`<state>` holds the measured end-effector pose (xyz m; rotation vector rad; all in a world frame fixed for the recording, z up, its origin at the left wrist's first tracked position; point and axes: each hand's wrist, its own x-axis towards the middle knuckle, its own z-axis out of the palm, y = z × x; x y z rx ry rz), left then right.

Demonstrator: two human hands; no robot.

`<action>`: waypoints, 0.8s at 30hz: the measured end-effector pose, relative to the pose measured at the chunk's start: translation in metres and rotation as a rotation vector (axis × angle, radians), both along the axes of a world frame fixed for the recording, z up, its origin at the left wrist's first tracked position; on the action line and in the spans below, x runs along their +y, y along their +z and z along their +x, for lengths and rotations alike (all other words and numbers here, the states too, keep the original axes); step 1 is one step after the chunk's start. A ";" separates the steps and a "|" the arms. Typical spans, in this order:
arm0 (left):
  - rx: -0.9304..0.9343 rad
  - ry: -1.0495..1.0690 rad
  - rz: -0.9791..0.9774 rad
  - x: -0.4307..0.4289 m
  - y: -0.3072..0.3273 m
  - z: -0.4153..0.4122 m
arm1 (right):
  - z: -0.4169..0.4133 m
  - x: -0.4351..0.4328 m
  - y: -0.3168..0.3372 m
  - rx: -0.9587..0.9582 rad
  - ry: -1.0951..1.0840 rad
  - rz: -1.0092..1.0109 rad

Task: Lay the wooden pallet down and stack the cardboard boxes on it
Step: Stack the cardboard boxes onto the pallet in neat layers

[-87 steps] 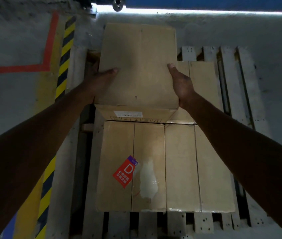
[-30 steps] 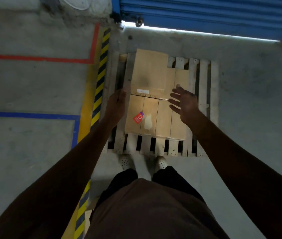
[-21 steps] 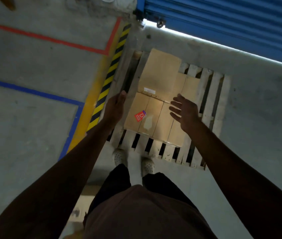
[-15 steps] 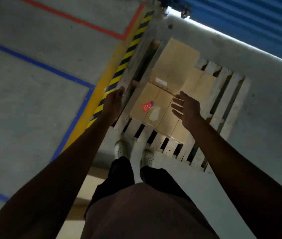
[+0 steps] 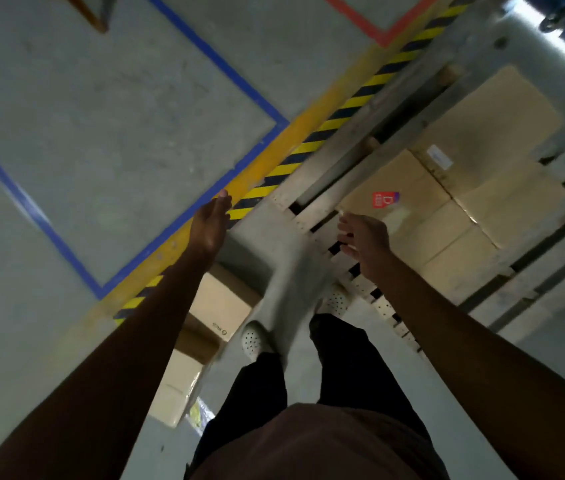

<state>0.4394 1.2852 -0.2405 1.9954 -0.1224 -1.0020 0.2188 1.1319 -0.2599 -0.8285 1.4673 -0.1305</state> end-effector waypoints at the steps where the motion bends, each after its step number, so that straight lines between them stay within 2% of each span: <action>1: 0.011 0.037 -0.002 0.020 -0.003 0.008 | 0.012 0.014 -0.005 0.008 0.045 -0.007; 5: 0.016 0.144 0.021 0.108 -0.019 0.032 | 0.060 0.075 -0.025 0.024 0.204 -0.037; 8: 0.026 0.264 0.059 0.181 -0.039 0.048 | 0.094 0.129 -0.044 0.031 0.281 0.031; 12: 0.080 0.471 0.075 0.269 -0.068 0.059 | 0.131 0.202 -0.074 0.068 0.497 0.065; 24: 0.204 0.879 0.229 0.492 -0.188 0.025 | 0.207 0.376 -0.170 0.130 1.007 0.038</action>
